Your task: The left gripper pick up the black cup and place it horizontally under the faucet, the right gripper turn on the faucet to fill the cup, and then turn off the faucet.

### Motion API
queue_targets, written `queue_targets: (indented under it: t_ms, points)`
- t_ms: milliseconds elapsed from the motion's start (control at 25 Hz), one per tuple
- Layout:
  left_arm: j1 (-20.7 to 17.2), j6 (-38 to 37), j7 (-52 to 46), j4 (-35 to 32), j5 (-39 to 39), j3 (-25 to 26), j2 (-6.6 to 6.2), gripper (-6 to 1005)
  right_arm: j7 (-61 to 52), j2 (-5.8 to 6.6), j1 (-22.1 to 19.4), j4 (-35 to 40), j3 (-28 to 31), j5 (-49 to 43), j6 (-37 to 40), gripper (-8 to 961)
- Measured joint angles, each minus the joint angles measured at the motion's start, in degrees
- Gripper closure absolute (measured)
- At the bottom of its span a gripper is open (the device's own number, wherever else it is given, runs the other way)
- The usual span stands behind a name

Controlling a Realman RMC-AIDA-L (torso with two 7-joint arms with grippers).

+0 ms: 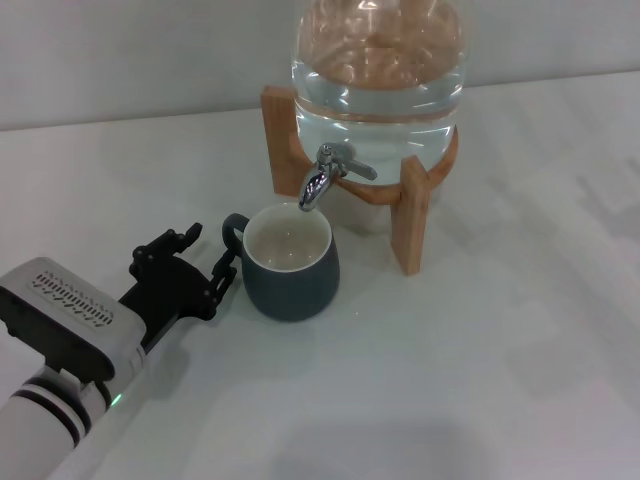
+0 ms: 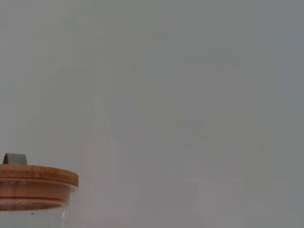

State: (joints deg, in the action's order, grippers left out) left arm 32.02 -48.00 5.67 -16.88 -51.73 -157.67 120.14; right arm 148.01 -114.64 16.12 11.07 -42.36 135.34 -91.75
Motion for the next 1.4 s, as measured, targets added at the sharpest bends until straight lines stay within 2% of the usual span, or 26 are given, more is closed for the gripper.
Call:
queue_targets:
  t_ms: [680,1080,1240,1280,1400]
  points:
    - [-2.49,0.00,2.54,0.40,-3.02,0.09,-0.14,480,0.00,0.04,0.22,0.08,0.00,-0.50,0.02,131]
    - [-2.56,-1.46,5.79,1.48,-9.24,0.14,-0.55,469,0.00,0.04,0.00,0.09,0.00,-0.62,0.09,131]
    - [-2.53,-4.96,6.03,2.86,-10.29,2.87,-0.60,464,0.00,0.06,0.06,0.09,0.00,-0.62,0.22,131]
    - [-2.79,-7.20,6.07,3.51,-10.35,5.72,-0.61,463,0.00,0.11,0.09,0.09,0.00,-0.62,0.41,131]
    - [-3.23,-8.97,6.08,4.09,-10.34,8.07,-0.61,459,0.00,0.11,0.18,0.09,0.00,-0.62,0.78,131]
